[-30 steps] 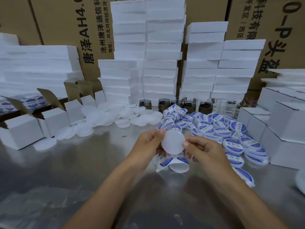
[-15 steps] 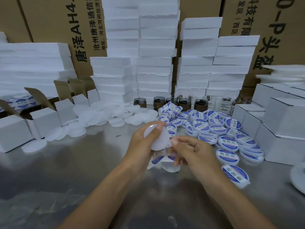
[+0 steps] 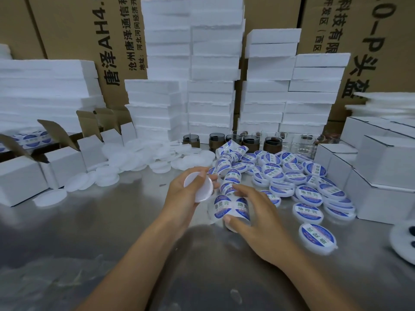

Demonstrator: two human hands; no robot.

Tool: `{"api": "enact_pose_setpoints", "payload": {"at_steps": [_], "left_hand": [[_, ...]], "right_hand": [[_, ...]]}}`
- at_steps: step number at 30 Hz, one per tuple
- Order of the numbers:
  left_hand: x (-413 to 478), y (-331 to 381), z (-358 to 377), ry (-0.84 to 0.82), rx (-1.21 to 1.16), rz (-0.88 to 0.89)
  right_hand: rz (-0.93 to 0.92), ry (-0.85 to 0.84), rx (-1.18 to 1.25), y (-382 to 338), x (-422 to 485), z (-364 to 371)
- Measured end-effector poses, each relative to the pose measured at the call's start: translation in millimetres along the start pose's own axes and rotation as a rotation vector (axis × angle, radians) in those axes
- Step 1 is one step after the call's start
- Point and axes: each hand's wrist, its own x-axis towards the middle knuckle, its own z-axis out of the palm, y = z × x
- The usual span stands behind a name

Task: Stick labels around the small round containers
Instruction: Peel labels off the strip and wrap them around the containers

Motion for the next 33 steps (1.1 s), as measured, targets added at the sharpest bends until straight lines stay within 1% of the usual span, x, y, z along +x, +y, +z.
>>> {"api": "enact_pose_setpoints", "payload": {"at_steps": [3,6,8,10,16,19,22,26,28,30,33], "left_hand": [[4.3,-6.2,-4.8,0.107,0.158,0.02],[4.0,-9.8,-4.9,0.081,0.271,-0.015],[2.9,-9.3,-4.5,0.022,0.221,-0.066],[2.5,-7.9,-3.8,-0.028,0.11,-0.111],[4.3,-4.9,-1.4,-0.018,-0.06,-0.213],[4.2,-5.6,-2.7,-0.062,-0.069,-0.267],[3.5,-5.9,-1.9,-0.059,-0.057,-0.268],[1.2,-4.9,-0.1,-0.098,-0.03,-0.249],[-0.6,-4.2,0.8,-0.126,-0.022,-0.238],[-1.1,-3.7,0.8,-0.127,-0.023,-0.228],[-1.3,-2.6,0.3,-0.119,-0.005,-0.228]], "right_hand": [[-0.026,0.089,0.085,-2.6,-0.4,-3.1],[-0.041,0.131,0.142,-3.0,-0.8,-4.8],[-0.053,0.135,0.15,-3.2,-1.2,-4.8],[-0.058,0.127,0.144,-2.5,-0.6,-4.3],[-0.07,0.125,0.127,-0.5,0.7,-3.6],[-0.088,0.124,0.094,-0.2,1.4,-4.8],[-0.091,0.113,0.055,0.6,0.9,-5.5],[-0.182,0.22,-0.053,-8.4,4.3,-5.2],[-0.239,0.223,-0.087,-13.4,4.9,-5.9],[-0.263,0.194,-0.085,-14.9,3.8,-6.8],[-0.247,0.199,-0.039,-14.4,4.4,-8.4]]}}
